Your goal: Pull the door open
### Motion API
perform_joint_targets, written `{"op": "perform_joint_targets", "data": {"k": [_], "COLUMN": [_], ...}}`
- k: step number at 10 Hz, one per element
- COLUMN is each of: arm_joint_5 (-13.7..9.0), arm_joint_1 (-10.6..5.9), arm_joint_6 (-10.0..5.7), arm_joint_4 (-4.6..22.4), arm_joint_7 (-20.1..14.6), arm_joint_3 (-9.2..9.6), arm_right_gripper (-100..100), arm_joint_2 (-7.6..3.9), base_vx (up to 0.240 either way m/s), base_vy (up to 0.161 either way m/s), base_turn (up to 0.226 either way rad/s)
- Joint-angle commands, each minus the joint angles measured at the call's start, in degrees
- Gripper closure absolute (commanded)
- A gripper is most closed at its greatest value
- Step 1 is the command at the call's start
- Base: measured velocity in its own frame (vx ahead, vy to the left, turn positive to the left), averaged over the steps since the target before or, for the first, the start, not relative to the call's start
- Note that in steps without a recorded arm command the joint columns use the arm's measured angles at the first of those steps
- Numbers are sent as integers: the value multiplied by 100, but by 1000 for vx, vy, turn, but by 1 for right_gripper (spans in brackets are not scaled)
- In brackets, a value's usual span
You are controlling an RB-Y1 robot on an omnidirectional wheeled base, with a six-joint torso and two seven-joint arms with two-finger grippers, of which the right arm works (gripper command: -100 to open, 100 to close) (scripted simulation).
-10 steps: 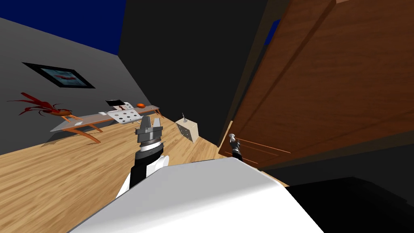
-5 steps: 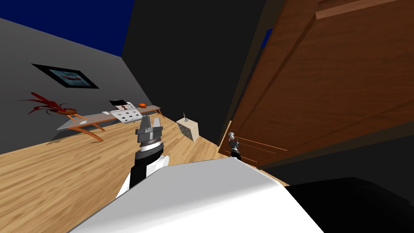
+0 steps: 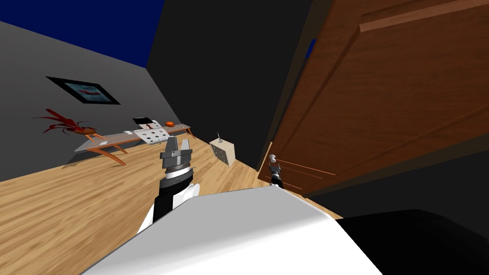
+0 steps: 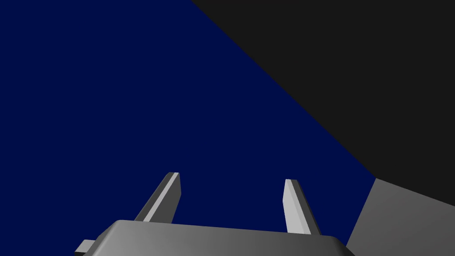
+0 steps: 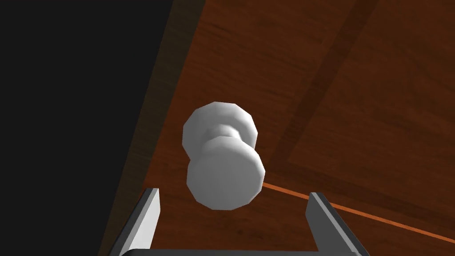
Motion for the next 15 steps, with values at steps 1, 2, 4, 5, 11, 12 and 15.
{"op": "perform_joint_targets", "data": {"k": [1,2,4,5,11,12,15], "arm_joint_5": [-147,-147,-321,-400,-612,-621,-670], "arm_joint_1": [-41,-41,-81,-100,-99,-86,-11], "arm_joint_6": [21,21,58,75,69,57,-12], "arm_joint_4": [-4,-4,-36,-50,-16,0,97], "arm_joint_7": [-286,-346,-702,-871,-1397,-1433,-1645], "arm_joint_3": [91,91,194,241,319,310,261], "arm_right_gripper": [-100,-100,-100,-100,-100,-100,-100], "arm_joint_2": [15,15,38,49,-44,-76,-263], "base_vx": [-94,-57,-58,-79,-24,190,176], "base_vy": [6,8,9,9,-1,-65,-53], "base_turn": [13,4,11,12,19,103,79]}}
